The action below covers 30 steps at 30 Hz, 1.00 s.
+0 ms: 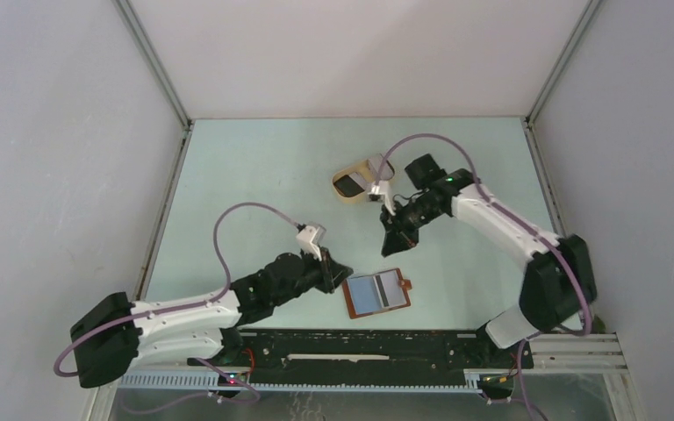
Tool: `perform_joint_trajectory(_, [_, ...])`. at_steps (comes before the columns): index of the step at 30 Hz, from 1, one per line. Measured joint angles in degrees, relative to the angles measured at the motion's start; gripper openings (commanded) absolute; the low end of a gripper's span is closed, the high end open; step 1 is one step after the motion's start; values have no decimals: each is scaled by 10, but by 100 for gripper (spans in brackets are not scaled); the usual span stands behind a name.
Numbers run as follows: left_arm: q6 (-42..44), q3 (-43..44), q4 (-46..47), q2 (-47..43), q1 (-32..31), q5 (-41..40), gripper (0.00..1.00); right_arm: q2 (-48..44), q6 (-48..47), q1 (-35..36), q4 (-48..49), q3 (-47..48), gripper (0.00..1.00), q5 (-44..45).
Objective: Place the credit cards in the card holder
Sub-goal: Open the card holder at the center of the board, then pick up the credit card from the storage box.
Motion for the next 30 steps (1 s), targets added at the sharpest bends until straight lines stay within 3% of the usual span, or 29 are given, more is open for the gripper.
perform_joint_trajectory(2, [44,37,-37,-19,0,-20,12,-50,-3,-12,5,0,25,16])
perform_joint_trajectory(4, [97,77,-67,-41,1,-44,19,-101,-5,-25,17,0,41,39])
perform_joint_trajectory(7, [185,123,-79,-71,4,-82,36,-167,-3,-43,46,1,79,87])
perform_joint_trajectory(10, [258,144,-64,-87,19,-104,62,-213,18,-65,93,2,96,127])
perform_joint_trajectory(13, [300,162,-40,-75,61,-106,79,-219,55,-88,135,18,96,134])
perform_joint_trajectory(16, [309,192,-27,-42,124,-77,86,-183,99,-101,167,49,94,111])
perform_joint_trajectory(23, [308,249,-3,38,225,-17,86,-61,200,-105,250,87,86,150])
perform_joint_trajectory(25, [303,248,2,51,240,-3,86,11,202,-98,233,158,88,192])
perform_joint_trajectory(28, [281,238,34,69,262,19,86,110,197,-89,212,259,99,262])
perform_joint_trajectory(30, [263,222,49,73,275,30,86,172,191,-83,195,324,100,303])
